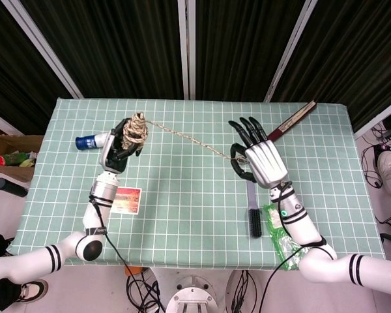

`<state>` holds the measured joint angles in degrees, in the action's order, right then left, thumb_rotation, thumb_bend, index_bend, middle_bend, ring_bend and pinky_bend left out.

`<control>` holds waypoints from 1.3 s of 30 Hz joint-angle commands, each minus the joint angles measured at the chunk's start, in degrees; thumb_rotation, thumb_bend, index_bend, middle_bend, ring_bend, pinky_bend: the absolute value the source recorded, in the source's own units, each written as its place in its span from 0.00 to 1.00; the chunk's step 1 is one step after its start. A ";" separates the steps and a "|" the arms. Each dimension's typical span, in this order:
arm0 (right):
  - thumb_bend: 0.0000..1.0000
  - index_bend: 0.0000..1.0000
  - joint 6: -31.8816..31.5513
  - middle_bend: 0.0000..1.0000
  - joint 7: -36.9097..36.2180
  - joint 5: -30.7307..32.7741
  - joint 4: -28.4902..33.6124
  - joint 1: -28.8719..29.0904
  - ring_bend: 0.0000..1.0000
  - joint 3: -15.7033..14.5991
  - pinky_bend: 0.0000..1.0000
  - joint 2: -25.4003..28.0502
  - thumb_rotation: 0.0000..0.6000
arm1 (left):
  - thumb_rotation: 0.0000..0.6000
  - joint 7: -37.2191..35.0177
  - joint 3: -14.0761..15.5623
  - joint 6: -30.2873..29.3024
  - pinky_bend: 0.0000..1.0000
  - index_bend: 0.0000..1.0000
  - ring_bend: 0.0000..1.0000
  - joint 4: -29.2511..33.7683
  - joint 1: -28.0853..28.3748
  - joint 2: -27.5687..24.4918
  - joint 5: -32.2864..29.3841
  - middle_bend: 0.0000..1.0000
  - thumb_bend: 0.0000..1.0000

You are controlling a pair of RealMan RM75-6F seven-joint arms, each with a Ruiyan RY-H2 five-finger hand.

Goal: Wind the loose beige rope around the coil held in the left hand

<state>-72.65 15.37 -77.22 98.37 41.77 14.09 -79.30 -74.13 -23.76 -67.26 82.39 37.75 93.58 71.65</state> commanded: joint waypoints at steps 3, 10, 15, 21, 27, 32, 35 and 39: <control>0.51 1.00 -0.41 0.11 0.24 -1.83 0.40 0.44 0.00 0.47 0.00 -1.11 1.00 | 1.00 9.58 0.15 0.88 0.84 0.78 0.71 0.29 0.63 1.34 -2.00 0.78 0.46; 0.51 1.00 1.08 0.11 2.99 -3.56 1.15 3.27 0.00 2.37 0.00 -3.11 1.00 | 1.00 20.75 0.29 1.78 0.84 0.78 0.71 1.33 1.37 2.69 -4.54 0.78 0.46; 0.51 1.00 3.64 0.11 6.29 -3.63 2.85 6.42 0.00 4.09 0.00 -4.52 1.00 | 1.00 28.21 0.26 2.77 0.84 0.78 0.71 2.14 2.12 3.29 -6.53 0.78 0.46; 0.51 1.00 8.37 0.11 12.20 -0.72 3.85 11.65 0.00 6.69 0.00 -7.32 1.00 | 1.00 34.38 -0.41 2.45 0.84 0.78 0.71 2.74 2.79 4.67 -7.77 0.78 0.46; 0.51 1.00 12.26 0.11 17.83 5.04 2.19 17.76 0.00 10.41 0.00 -11.20 1.00 | 1.00 38.02 -0.89 1.97 0.84 0.77 0.71 3.79 2.95 5.27 -7.70 0.78 0.46; 0.51 1.00 12.93 0.11 19.97 10.77 -0.36 22.06 0.00 14.31 0.00 -14.07 1.00 | 1.00 39.16 0.01 1.72 0.84 0.77 0.71 3.87 2.53 5.23 -5.80 0.78 0.46; 0.51 1.00 12.89 0.12 20.29 14.58 -2.19 24.07 0.00 16.38 0.00 -15.42 1.00 | 1.00 39.28 0.75 1.73 0.84 0.77 0.71 3.50 2.25 5.10 -4.40 0.78 0.46; 0.51 1.00 12.91 0.12 21.13 18.47 -5.58 26.77 0.00 18.36 0.00 -16.57 1.00 | 1.00 40.01 1.75 2.04 0.84 0.77 0.71 3.25 2.03 4.96 -3.12 0.78 0.46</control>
<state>-59.81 35.86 -60.26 94.38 67.11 31.25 -95.02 -34.27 -22.15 -65.33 85.70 39.85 98.60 68.36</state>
